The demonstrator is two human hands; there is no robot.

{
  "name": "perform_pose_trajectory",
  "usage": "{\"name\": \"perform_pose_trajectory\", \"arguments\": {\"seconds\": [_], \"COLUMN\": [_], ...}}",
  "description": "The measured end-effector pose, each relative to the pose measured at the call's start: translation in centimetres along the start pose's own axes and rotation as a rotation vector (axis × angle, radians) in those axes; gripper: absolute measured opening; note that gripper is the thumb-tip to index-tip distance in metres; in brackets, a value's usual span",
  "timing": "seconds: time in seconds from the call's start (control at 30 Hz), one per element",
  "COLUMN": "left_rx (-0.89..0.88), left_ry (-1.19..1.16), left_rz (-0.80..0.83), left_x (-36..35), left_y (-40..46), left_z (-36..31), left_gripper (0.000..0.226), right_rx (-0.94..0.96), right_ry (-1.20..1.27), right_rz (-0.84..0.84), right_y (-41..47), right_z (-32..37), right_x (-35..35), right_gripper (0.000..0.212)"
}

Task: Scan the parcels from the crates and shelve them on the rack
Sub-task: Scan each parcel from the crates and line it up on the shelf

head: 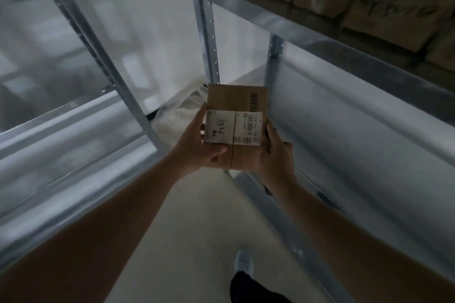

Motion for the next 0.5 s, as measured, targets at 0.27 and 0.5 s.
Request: {"name": "perform_pose_trajectory", "arguments": {"seconds": [0.27, 0.5], "left_rx": [-0.055, -0.145], "left_ry": [0.108, 0.248], "left_rz": [0.132, 0.213], "left_x": [0.1, -1.0], "left_y": [12.8, 23.5], "left_z": [1.2, 0.8], "left_gripper": [0.114, 0.109], "right_rx": [-0.183, -0.368], "right_ry": [-0.058, -0.113], "right_rz": [-0.003, -0.103], "right_y": [8.7, 13.8], "right_z": [-2.3, -5.7], "right_x": [-2.9, -4.8], "right_gripper": [0.053, 0.051]}}
Point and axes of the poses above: each hand's wrist, its own y-axis towards the middle knuckle, its own x-axis out of the back of the hand, z = x × y, the point moved 10 cm from there along y, towards the middle knuckle, and after that the axes turned 9 degrees about x, right-handed, at the moved point
